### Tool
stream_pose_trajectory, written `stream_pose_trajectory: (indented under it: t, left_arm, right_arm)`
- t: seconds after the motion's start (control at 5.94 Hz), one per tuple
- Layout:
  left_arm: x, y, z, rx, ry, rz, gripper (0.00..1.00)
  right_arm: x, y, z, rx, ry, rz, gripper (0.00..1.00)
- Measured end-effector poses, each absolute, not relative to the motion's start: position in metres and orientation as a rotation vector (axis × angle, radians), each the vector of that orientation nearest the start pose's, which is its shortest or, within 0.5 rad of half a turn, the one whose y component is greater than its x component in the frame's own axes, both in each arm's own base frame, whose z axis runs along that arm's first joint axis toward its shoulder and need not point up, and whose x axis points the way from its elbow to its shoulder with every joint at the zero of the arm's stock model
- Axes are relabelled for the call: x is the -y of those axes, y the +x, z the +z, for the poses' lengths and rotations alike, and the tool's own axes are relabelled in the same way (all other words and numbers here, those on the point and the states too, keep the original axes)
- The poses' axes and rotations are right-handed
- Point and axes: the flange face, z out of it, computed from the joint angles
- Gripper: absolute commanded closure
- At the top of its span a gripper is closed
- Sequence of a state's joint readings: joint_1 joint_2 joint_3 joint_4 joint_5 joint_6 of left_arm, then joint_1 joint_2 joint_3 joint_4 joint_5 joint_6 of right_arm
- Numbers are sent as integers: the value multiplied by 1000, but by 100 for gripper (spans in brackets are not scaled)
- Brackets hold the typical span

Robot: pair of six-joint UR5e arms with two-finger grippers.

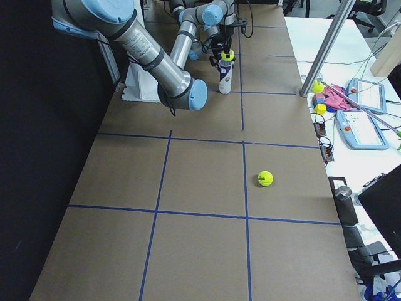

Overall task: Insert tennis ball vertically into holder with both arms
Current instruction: 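Open the right gripper to drop the ball into the can, then move the right gripper to the second tennis ball and grasp it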

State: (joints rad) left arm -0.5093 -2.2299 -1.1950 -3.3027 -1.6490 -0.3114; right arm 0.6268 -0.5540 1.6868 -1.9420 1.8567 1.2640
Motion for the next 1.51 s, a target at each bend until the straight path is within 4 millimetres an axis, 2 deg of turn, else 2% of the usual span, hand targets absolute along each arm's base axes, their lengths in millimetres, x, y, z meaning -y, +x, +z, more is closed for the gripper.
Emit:
stream_pose_trajectory:
  t: [0.17, 1.18, 1.35, 1.51]
  left_arm:
    - [443, 536, 257, -1343, 1558, 551, 18]
    - [443, 536, 257, -1343, 1558, 551, 20]
    - [443, 536, 257, -1343, 1558, 551, 21]
    - [443, 536, 257, -1343, 1558, 551, 21]
  right_arm:
    - [476, -478, 32, 797, 98, 193, 2]
    - [471, -480, 29, 801, 106, 177, 1]
    - [474, -474, 29, 805, 114, 158, 1]
    - [487, -459, 39, 801, 119, 124, 1]
